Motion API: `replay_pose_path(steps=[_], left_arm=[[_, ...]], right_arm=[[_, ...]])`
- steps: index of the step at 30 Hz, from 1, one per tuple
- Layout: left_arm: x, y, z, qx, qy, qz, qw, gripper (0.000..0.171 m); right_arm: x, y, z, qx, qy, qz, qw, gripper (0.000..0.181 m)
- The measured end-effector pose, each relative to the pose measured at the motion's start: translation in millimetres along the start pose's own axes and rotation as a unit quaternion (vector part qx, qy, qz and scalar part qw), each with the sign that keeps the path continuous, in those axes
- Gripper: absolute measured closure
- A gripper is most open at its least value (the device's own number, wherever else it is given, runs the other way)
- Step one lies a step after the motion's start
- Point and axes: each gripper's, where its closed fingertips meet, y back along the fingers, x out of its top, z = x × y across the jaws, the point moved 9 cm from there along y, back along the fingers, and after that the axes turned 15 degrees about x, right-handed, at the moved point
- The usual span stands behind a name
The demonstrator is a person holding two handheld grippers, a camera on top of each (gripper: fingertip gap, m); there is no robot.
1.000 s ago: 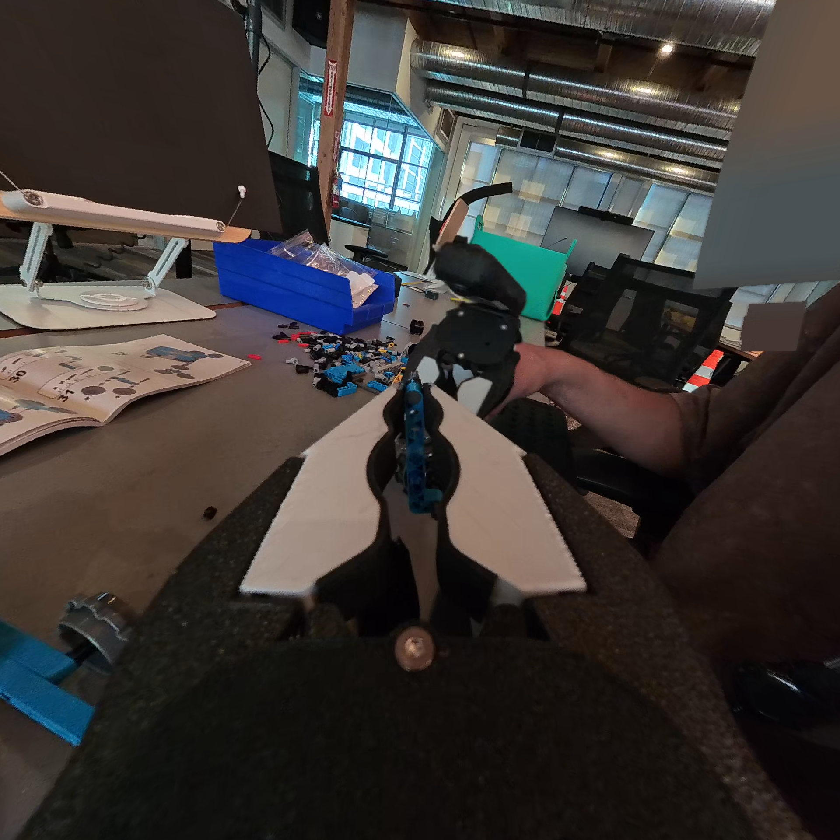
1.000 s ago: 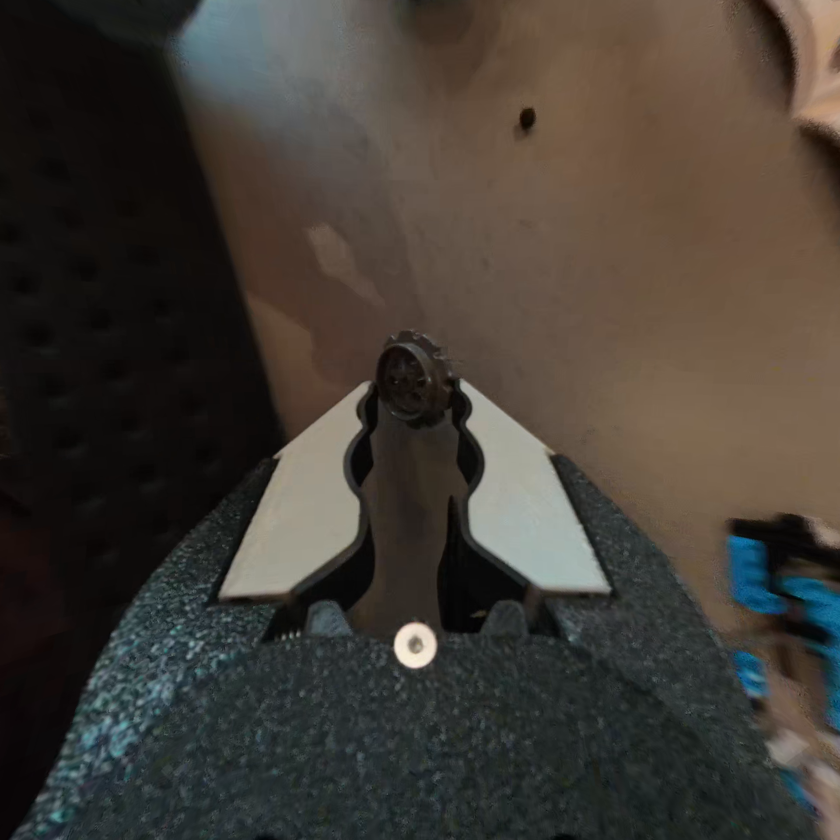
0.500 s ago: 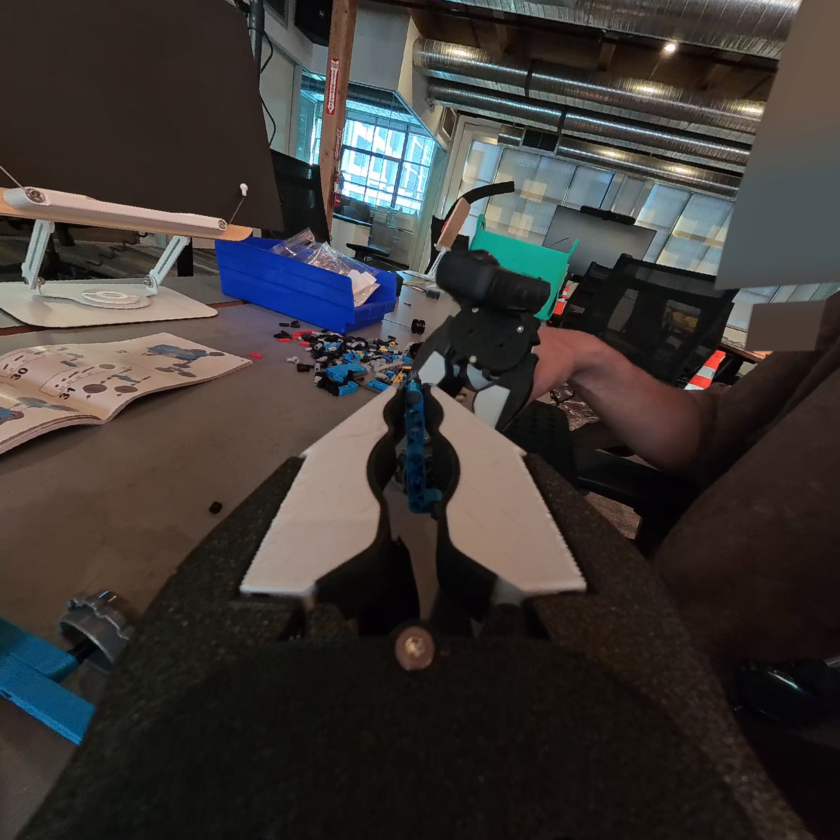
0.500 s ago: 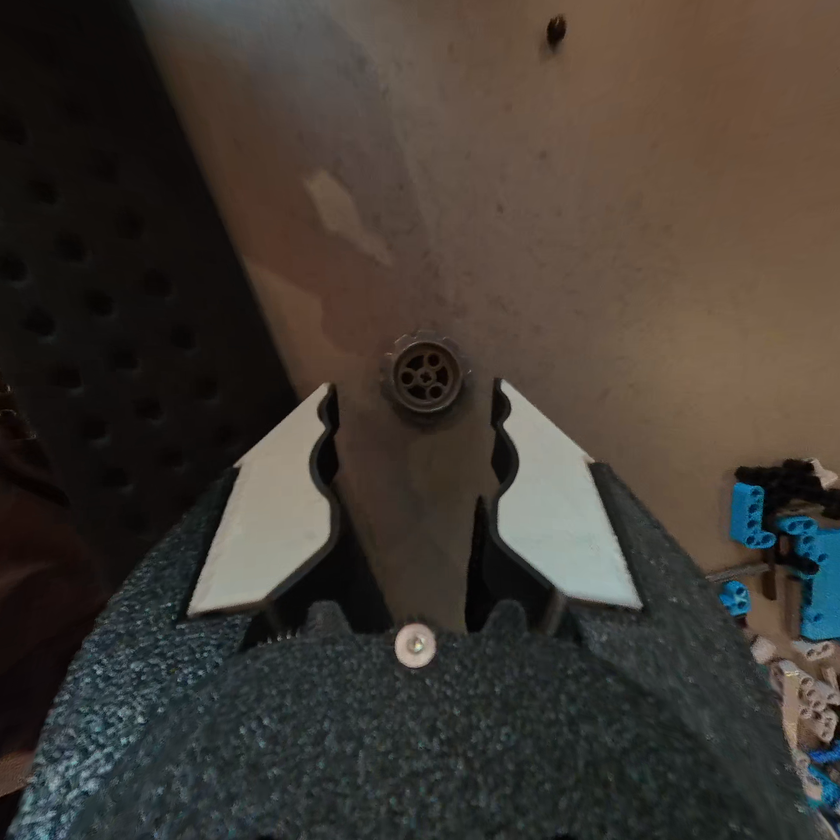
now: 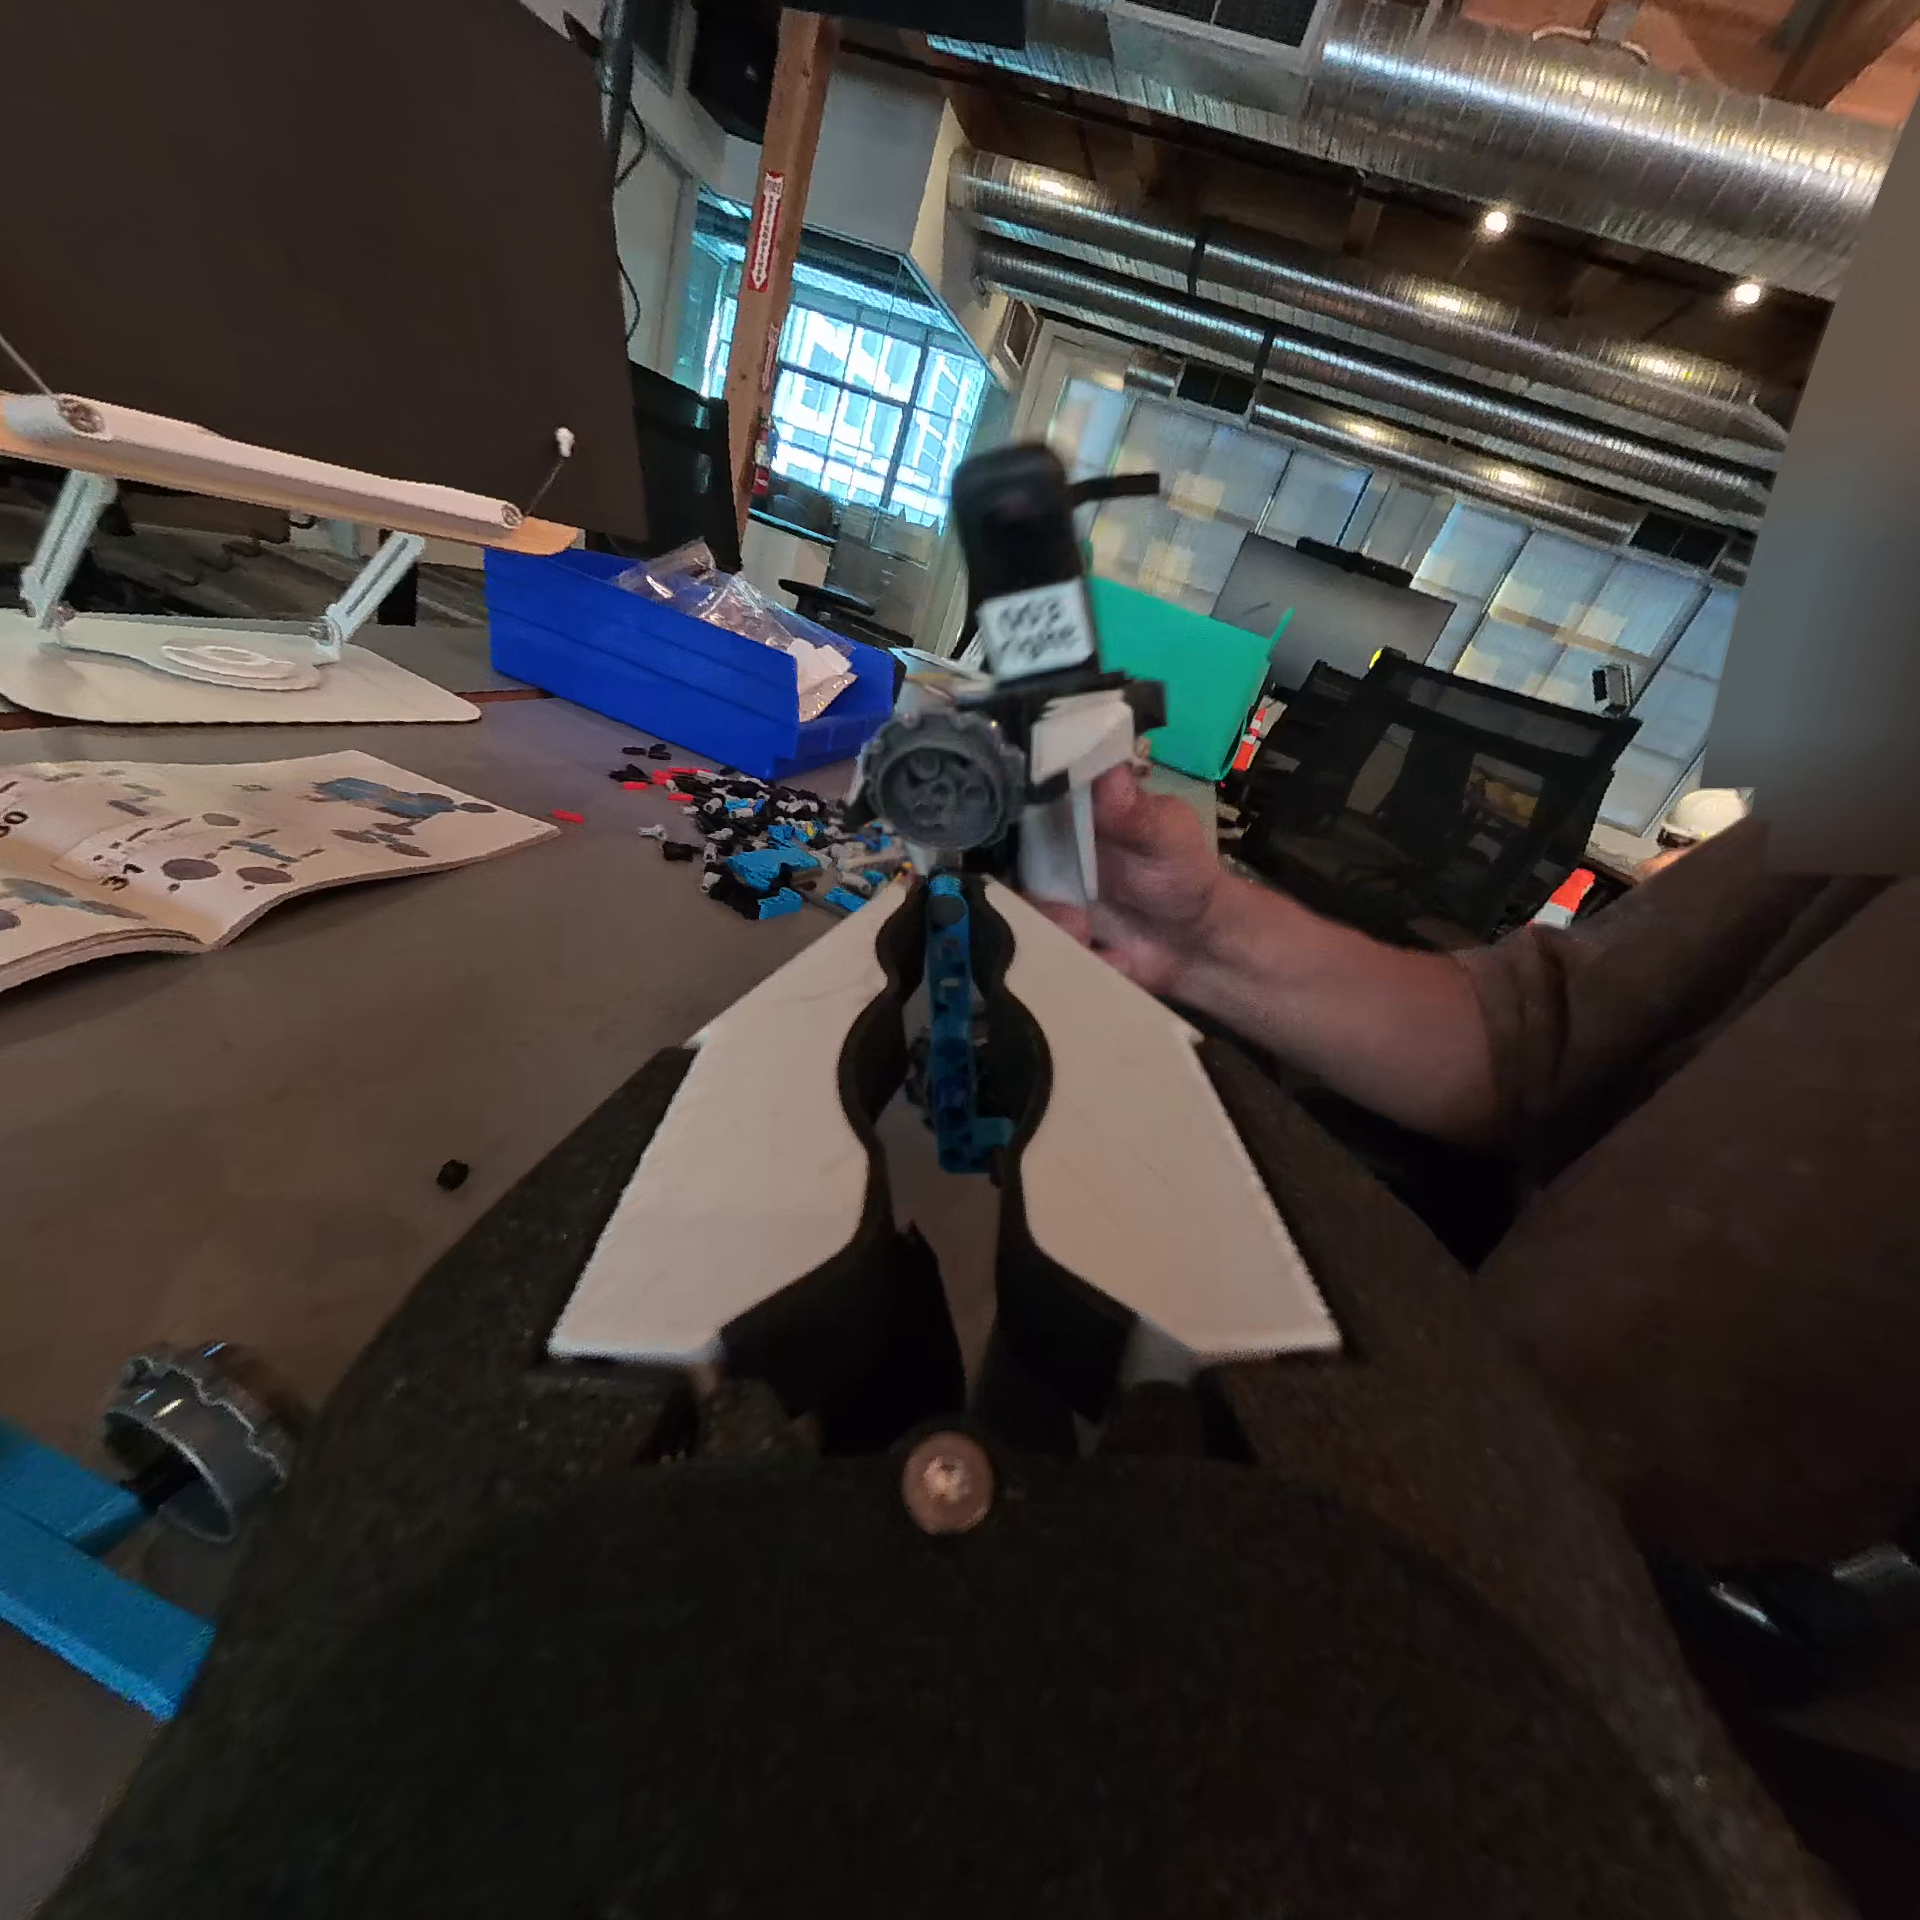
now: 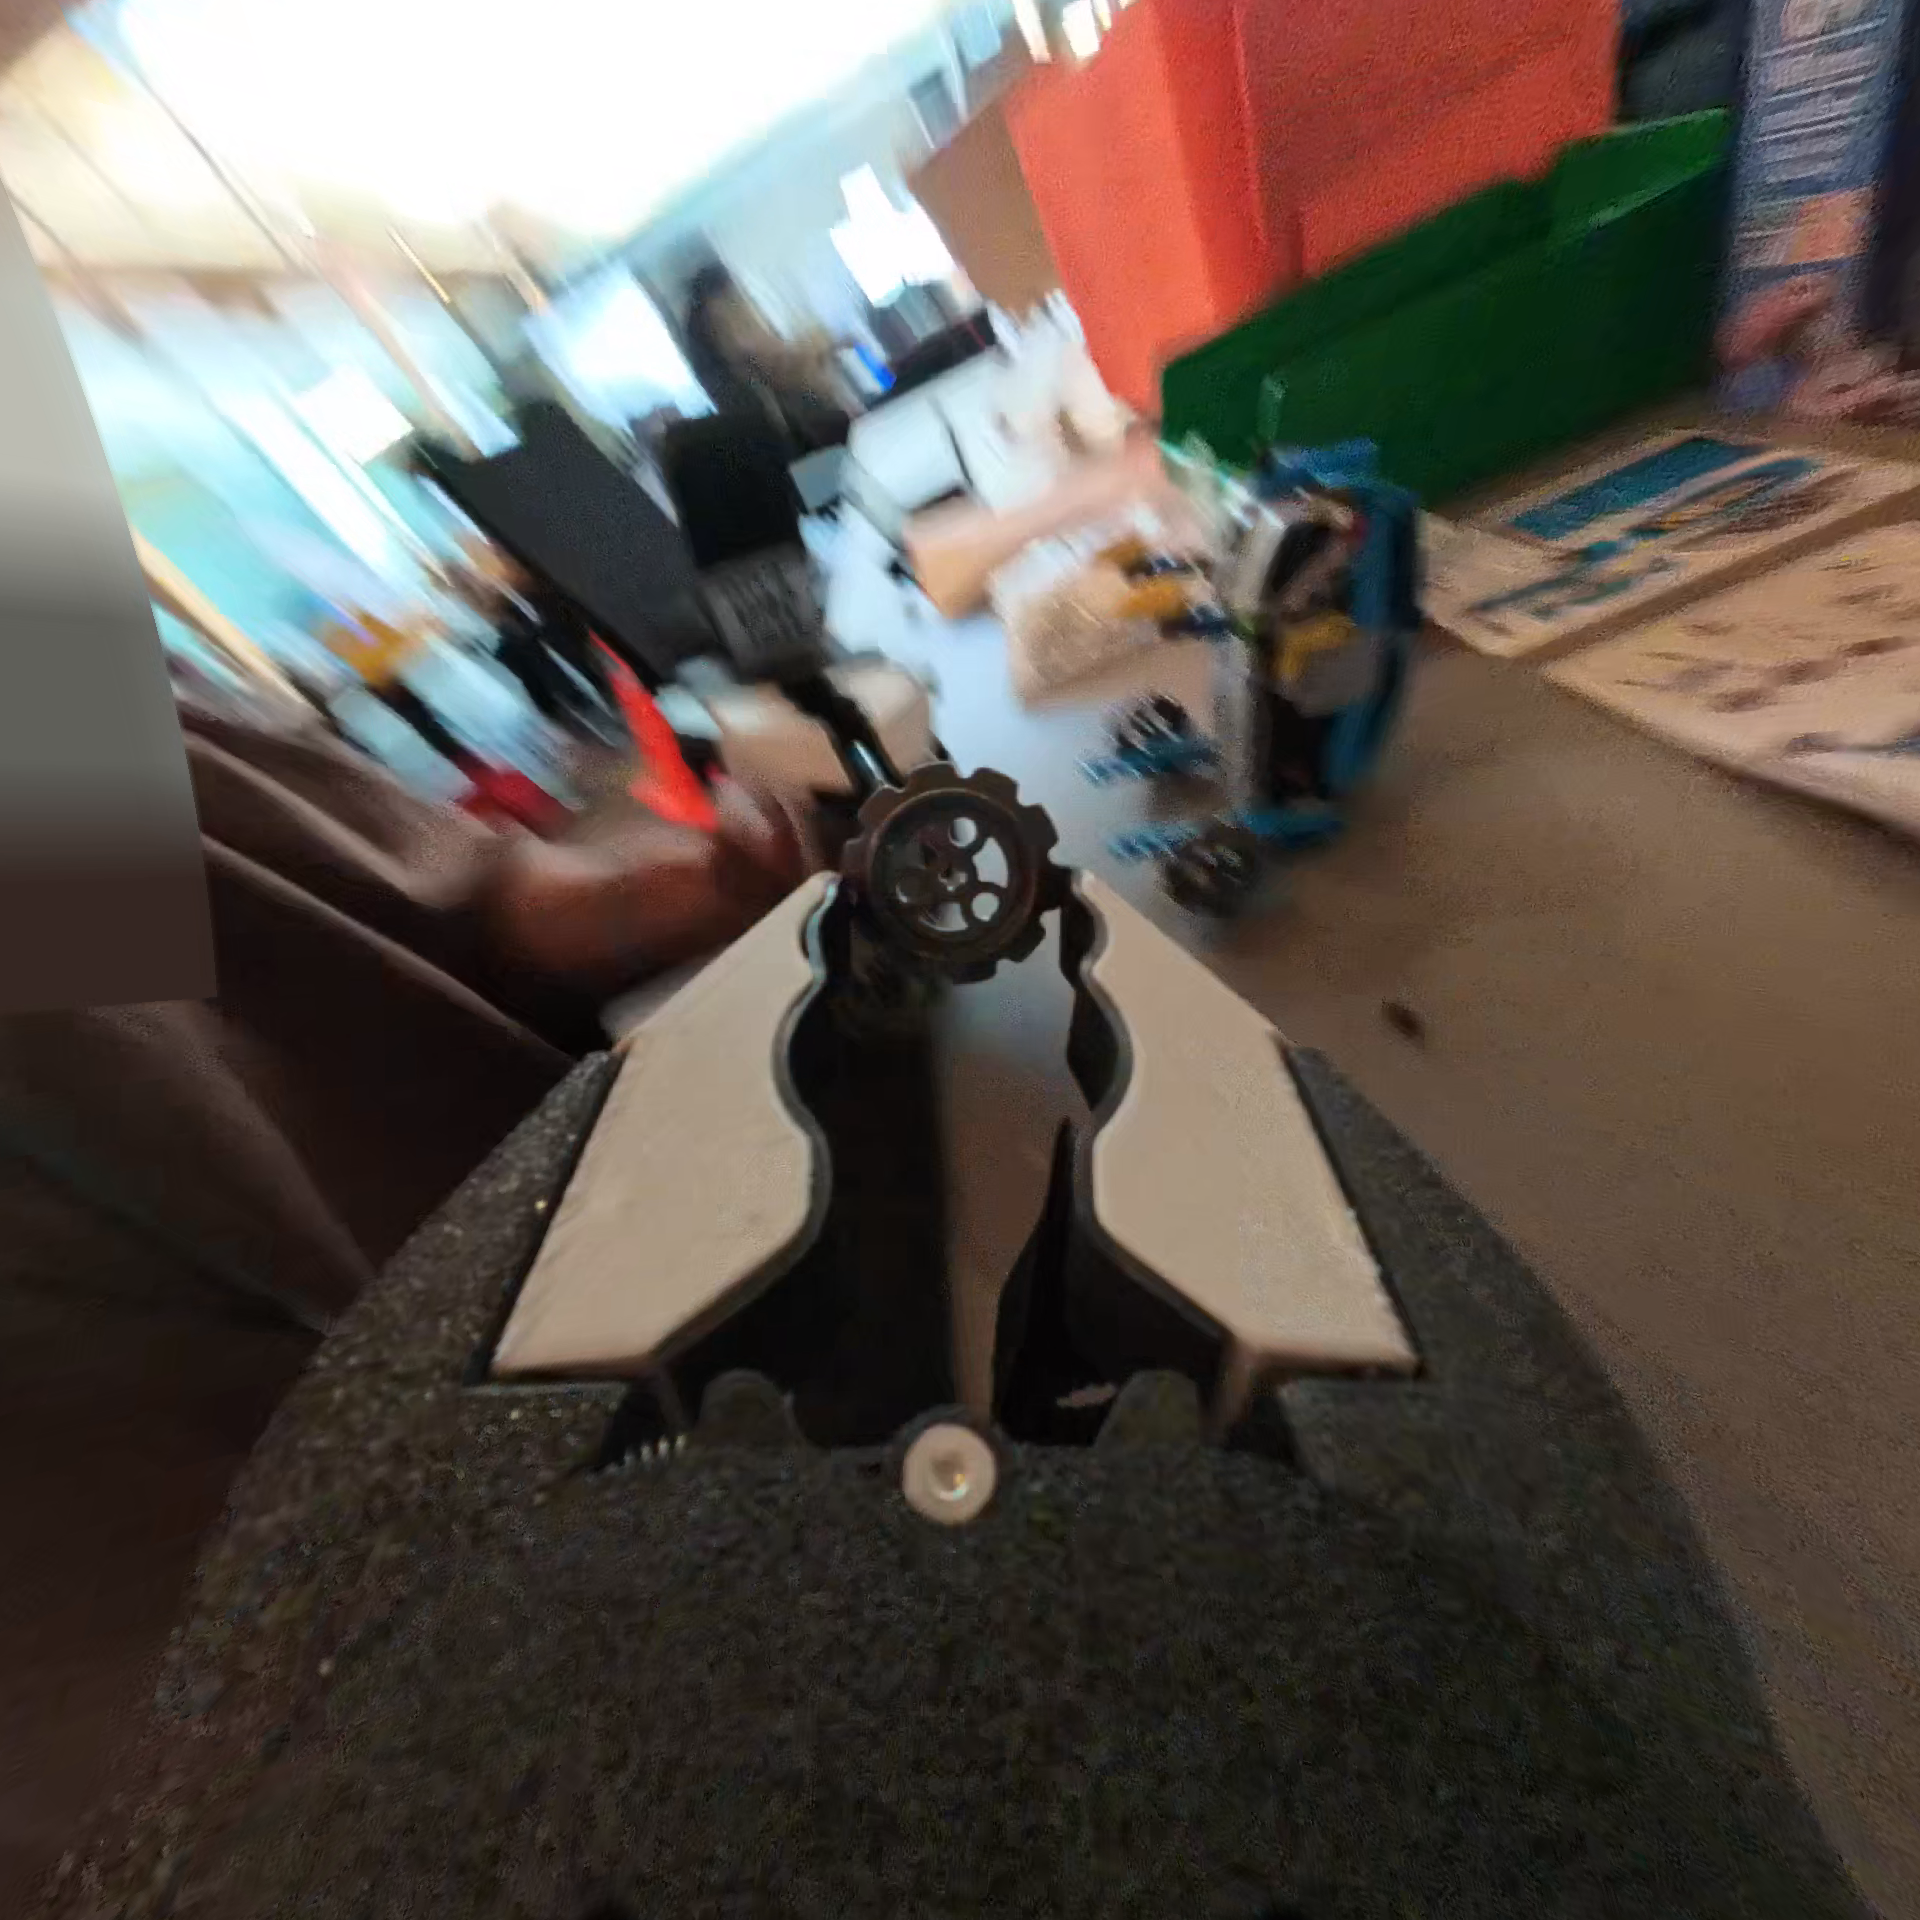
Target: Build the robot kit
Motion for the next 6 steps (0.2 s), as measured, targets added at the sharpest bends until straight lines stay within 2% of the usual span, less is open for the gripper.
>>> replay_pose_path(steps=[3, 6], left_arm=[[1.9, 1.0, -2.3, 0.002, 0.019, 0.013, 1.0, 0.165], [3.8, 3.9, -3.4, 0.012, 0.019, 0.029, 0.999, 0.165]], right_arm=[[-6.9, -13.6, 19.0, 0.125, -0.126, 0.145, 0.973, 0.142], [-12.5, -24.6, 27.8, 0.187, -0.193, 0.183, 0.946, 0.142]])
